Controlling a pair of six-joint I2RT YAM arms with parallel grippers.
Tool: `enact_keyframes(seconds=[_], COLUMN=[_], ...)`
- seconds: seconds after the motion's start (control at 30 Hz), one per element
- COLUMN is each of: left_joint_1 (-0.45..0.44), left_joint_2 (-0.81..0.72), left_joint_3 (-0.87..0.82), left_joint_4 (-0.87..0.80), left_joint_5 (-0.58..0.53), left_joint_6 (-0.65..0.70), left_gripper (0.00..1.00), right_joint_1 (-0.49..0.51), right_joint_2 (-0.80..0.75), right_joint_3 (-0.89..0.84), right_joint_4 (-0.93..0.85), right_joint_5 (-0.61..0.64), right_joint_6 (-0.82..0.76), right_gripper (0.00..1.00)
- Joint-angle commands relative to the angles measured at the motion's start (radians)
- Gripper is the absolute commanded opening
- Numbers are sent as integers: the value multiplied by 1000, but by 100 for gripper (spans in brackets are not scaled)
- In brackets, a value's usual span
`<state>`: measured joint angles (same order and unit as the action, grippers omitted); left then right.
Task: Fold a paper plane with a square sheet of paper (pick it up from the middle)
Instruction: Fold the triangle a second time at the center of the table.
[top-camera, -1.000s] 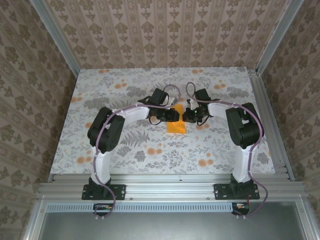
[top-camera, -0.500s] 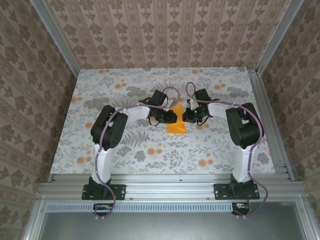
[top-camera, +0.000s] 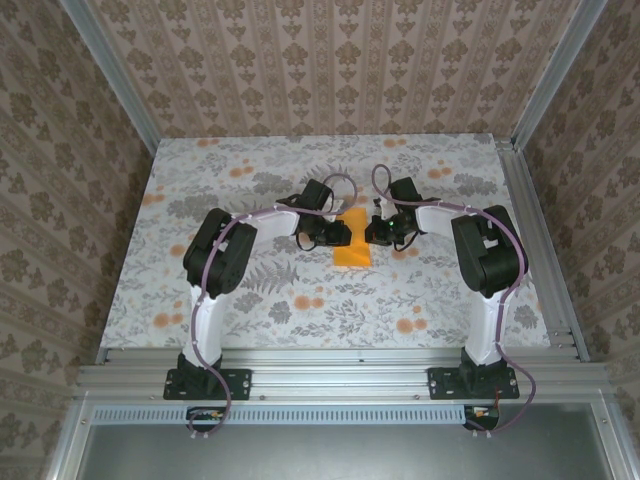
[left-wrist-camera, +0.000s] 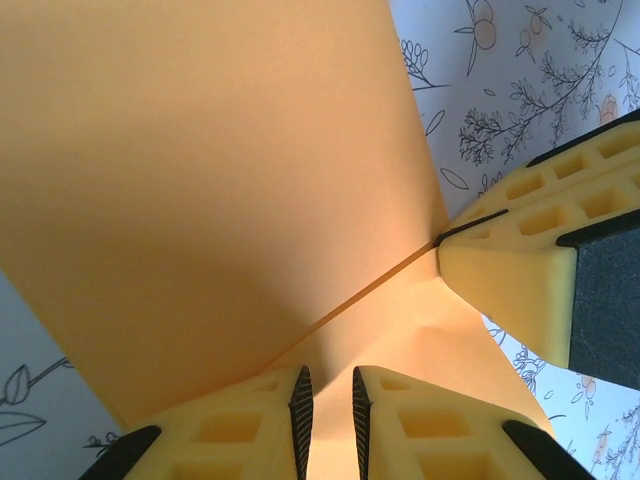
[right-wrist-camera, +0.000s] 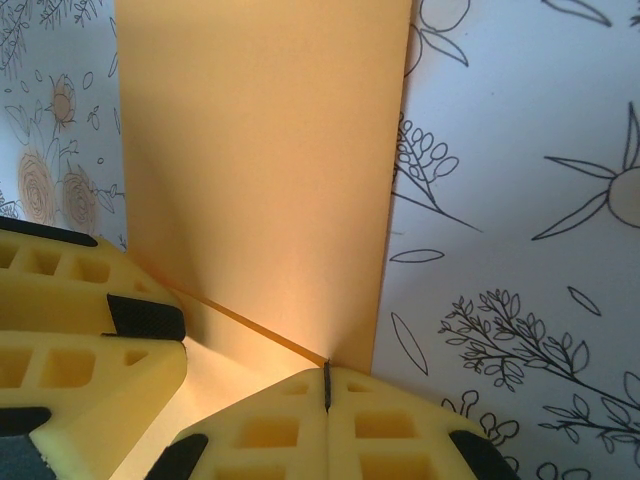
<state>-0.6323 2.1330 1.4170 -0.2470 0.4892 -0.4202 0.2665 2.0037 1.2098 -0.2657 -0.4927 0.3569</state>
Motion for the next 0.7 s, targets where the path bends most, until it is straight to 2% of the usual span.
enact_keyframes(seconds=[0.0,0.2,0.27,0.4,0.5,0.67], left_joint_1=[9,9,10,9,9,9], left_joint_2=[68,90,95,99,105,116], left_joint_3=[-1,-16,-19,-23,-19,-18], left_joint_4=[-99,-118,-117,-114,-114,-105], left_joint_5=[-71,-86,-81,-76,-71,-54], left_joint_6=[38,53,54,57,60,55], left_gripper=[23,23,23,23,23,23], right_joint_1=[3,-1,-2,2,19,60], right_joint_2=[-2,-99,-142,-243,-296,-272], right_joint_3=[-10,18,11,-47,-118,-166], right_joint_4=[-91,-121,-133,-134,-60,77], right_joint_5=[97,114,126,117,11,-75], right_joint_6=[-13,-5,-4,14,88,197], right_gripper=[6,19,21,22,20,15])
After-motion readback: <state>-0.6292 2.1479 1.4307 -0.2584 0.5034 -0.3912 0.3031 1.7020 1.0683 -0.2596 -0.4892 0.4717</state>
